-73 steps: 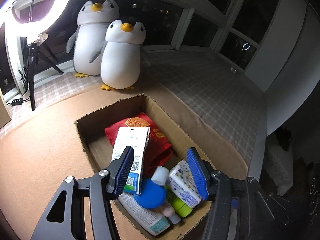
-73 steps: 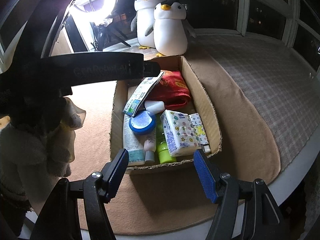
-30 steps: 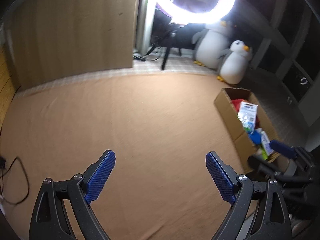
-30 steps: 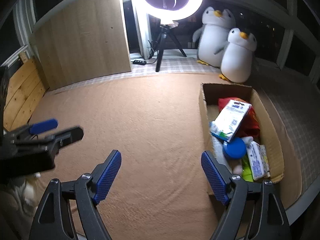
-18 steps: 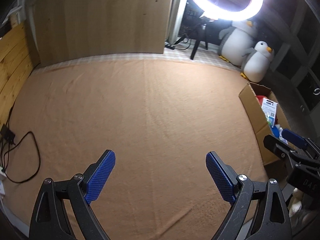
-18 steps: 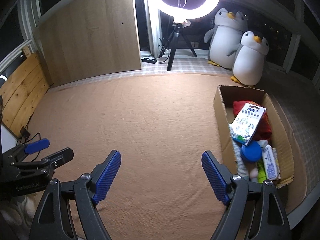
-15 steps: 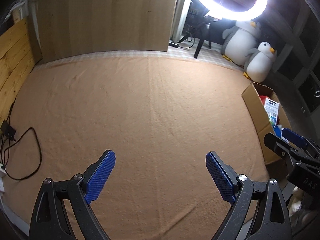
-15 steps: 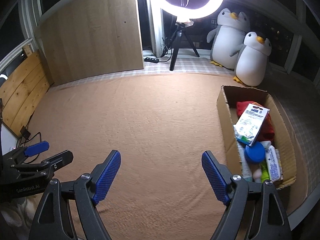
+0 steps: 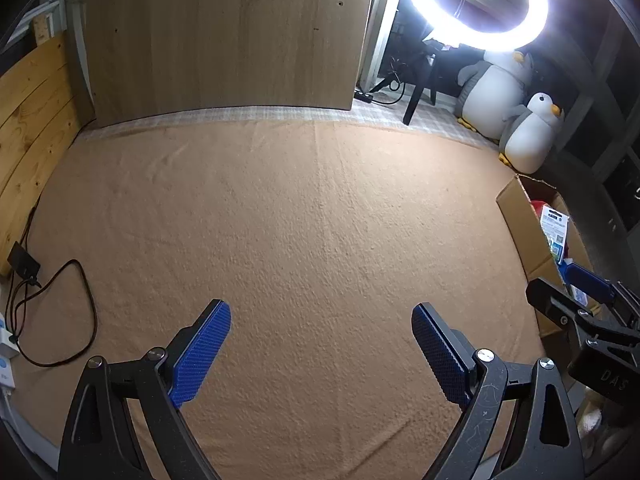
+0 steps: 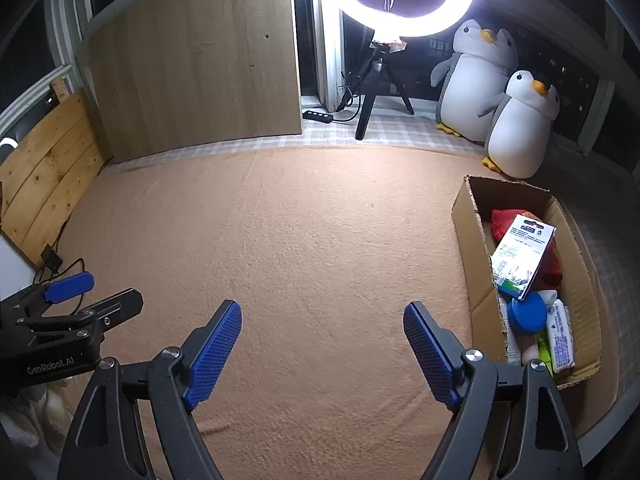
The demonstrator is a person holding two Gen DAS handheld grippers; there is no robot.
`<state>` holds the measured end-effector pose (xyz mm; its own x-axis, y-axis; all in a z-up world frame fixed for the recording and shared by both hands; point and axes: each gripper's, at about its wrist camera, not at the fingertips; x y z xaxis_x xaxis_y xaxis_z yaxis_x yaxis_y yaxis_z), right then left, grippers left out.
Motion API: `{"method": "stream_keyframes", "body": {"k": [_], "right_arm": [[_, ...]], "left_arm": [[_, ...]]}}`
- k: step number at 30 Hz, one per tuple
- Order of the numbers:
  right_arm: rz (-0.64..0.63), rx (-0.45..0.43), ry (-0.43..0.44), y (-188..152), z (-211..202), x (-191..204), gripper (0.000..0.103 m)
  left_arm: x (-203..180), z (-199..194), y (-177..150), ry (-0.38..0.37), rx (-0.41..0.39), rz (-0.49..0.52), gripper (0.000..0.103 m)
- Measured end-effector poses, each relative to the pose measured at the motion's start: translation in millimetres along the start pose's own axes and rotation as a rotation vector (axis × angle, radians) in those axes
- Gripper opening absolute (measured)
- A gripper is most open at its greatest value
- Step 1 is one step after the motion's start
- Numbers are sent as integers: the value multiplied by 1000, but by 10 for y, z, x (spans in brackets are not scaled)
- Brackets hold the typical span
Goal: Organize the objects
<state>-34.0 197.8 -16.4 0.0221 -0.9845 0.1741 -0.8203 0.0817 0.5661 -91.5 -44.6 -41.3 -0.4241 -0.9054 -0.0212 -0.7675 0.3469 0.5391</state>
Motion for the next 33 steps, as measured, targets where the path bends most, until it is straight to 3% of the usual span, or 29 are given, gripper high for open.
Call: {"method": "stream_keyframes", "body": {"k": [33], "right_arm": [[8,20,2,0,47,-53,81]], "left_arm": [[-24,57,-10,8,10,-1,94]]}}
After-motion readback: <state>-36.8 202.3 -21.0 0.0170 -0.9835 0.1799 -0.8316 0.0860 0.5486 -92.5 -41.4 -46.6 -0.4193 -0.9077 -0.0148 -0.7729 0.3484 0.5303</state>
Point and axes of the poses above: each gripper's, at about its wrist camera, not at the fingertips, and z roughly the way its jaws point, x to its left, y to its top, and after that the axes turned 12 degrees about z, right-handed
